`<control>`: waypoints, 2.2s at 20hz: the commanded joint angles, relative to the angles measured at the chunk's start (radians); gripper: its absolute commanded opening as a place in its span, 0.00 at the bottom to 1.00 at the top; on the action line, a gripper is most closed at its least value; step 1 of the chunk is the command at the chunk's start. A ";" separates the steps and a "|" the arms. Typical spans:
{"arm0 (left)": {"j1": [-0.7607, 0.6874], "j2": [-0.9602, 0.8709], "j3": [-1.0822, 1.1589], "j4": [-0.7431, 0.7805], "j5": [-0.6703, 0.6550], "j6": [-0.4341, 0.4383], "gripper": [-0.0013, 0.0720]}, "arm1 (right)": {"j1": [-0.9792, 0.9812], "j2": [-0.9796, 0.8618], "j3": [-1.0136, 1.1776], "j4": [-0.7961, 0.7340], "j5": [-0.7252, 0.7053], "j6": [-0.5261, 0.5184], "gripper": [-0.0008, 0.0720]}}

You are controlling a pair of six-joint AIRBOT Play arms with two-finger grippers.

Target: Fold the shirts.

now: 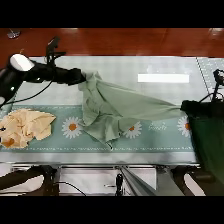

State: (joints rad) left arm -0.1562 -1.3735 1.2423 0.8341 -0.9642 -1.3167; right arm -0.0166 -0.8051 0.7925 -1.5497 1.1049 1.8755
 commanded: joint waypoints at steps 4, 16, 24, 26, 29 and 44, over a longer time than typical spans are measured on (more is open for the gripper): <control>-0.023 -0.214 0.221 -0.006 -0.067 -0.008 0.66 | -0.140 -0.418 0.165 0.391 -0.156 -0.188 0.05; 0.314 0.057 -0.126 0.352 -0.455 -0.185 0.97 | -0.561 -0.274 0.062 0.350 0.091 -0.394 0.88; 0.304 0.315 -0.694 0.082 -0.220 -0.143 0.97 | -0.584 -0.147 -0.285 0.705 -0.064 -0.588 0.86; 0.256 0.305 -0.750 -0.026 -0.146 -0.123 0.97 | -0.584 -0.147 -0.285 0.715 -0.056 -0.595 0.86; 0.125 0.278 -0.769 -0.138 0.010 -0.068 0.97 | -0.584 -0.147 -0.285 0.715 -0.029 -0.599 0.87; -0.181 0.019 -0.549 -0.296 0.213 -0.037 0.06 | -0.584 -0.147 -0.285 0.738 -0.018 -0.597 0.86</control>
State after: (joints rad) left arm -0.3260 -1.3258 0.6323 0.5774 -0.7372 -1.3674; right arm -0.5999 -0.9527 0.5083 -0.8124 1.1011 1.2774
